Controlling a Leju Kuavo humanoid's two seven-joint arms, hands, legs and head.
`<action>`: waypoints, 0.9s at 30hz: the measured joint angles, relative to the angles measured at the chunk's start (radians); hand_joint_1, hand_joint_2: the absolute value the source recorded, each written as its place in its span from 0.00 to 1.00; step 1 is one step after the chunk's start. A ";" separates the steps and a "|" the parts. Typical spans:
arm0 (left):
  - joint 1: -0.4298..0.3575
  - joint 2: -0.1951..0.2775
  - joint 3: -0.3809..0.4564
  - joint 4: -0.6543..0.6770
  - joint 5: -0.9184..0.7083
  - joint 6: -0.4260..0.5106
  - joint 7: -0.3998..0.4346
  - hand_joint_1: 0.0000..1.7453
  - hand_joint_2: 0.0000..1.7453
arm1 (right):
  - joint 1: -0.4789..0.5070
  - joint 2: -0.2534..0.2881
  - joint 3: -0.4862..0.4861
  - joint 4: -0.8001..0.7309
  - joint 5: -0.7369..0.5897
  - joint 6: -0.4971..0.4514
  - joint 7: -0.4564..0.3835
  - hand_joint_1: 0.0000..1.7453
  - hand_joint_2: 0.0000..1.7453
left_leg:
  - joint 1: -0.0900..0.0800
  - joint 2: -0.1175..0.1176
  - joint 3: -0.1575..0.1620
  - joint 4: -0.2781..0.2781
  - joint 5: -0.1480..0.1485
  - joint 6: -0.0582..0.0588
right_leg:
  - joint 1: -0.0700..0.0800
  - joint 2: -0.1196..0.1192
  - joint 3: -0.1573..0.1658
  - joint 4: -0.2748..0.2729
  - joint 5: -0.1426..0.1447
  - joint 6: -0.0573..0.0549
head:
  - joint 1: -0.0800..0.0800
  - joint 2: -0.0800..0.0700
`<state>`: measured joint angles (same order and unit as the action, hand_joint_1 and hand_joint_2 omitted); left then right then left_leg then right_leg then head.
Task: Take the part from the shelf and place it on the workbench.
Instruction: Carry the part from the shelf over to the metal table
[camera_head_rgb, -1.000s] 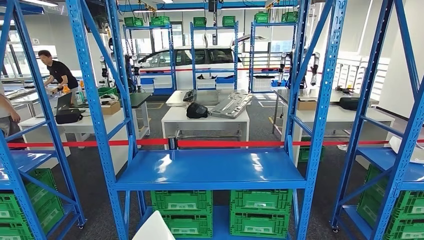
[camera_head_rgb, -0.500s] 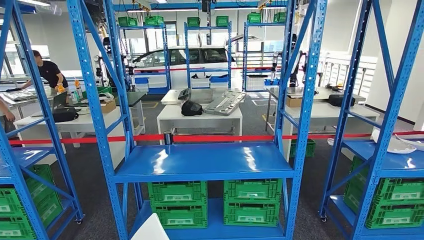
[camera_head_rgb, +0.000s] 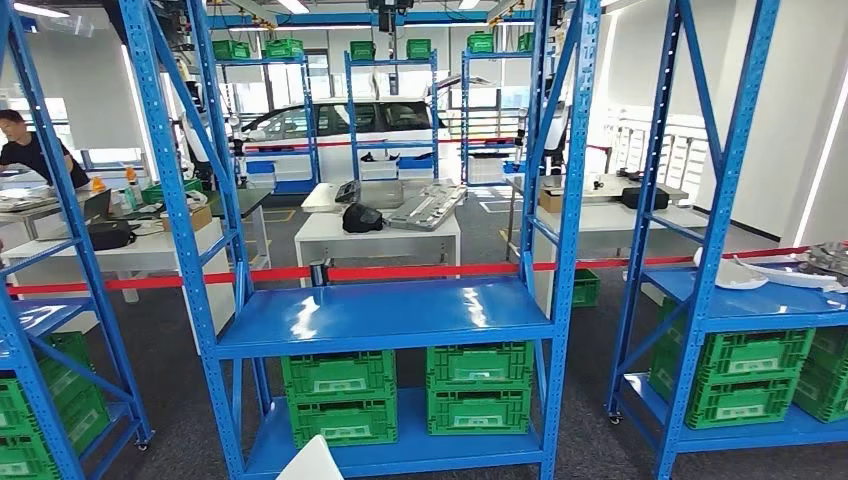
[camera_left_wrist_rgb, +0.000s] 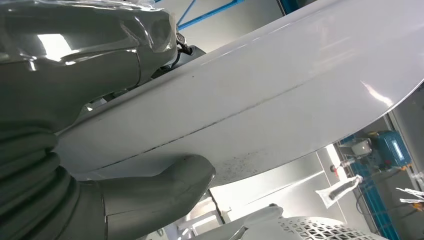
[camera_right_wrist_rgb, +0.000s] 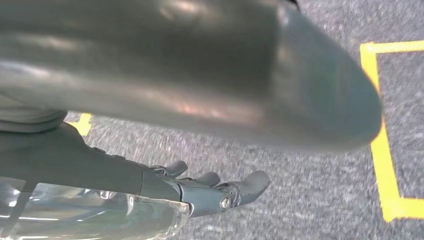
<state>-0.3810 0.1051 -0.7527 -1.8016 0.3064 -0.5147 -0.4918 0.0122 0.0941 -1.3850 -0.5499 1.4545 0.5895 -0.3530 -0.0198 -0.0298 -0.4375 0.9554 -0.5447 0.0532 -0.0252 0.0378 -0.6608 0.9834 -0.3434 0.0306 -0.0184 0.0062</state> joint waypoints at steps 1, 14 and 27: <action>-0.002 0.000 -0.001 0.000 0.000 0.000 0.000 1.00 1.00 | 0.001 0.000 -0.002 -0.002 0.000 0.000 0.000 0.00 0.00 | 0.001 0.006 -0.007 -0.012 0.019 0.005 | 0.002 0.000 -0.006 -0.001 -0.004 0.001 | -0.001 0.000; -0.003 -0.001 -0.008 -0.009 -0.004 0.010 0.005 1.00 1.00 | 0.000 0.009 -0.010 -0.043 0.024 0.031 0.000 0.00 0.00 | 0.019 0.063 -0.224 0.041 0.184 -0.034 | -0.009 -0.035 0.196 -0.012 -0.199 0.021 | 0.009 0.000; -0.002 0.008 -0.008 -0.015 -0.012 0.014 0.004 1.00 1.00 | 0.004 0.015 -0.015 -0.047 0.041 0.020 -0.009 0.00 0.00 | 0.025 0.026 -0.038 0.095 0.013 -0.041 | 0.000 -0.039 0.026 0.000 -0.044 -0.013 | 0.000 0.000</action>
<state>-0.3829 0.1136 -0.7608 -1.8167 0.2941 -0.5010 -0.4878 0.0165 0.1095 -1.4002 -0.5964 1.4953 0.6098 -0.3617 0.0052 -0.0034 -0.4756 1.0502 -0.5319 0.0119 -0.0254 -0.0009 -0.6344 0.9834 -0.3875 0.0175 -0.0185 0.0063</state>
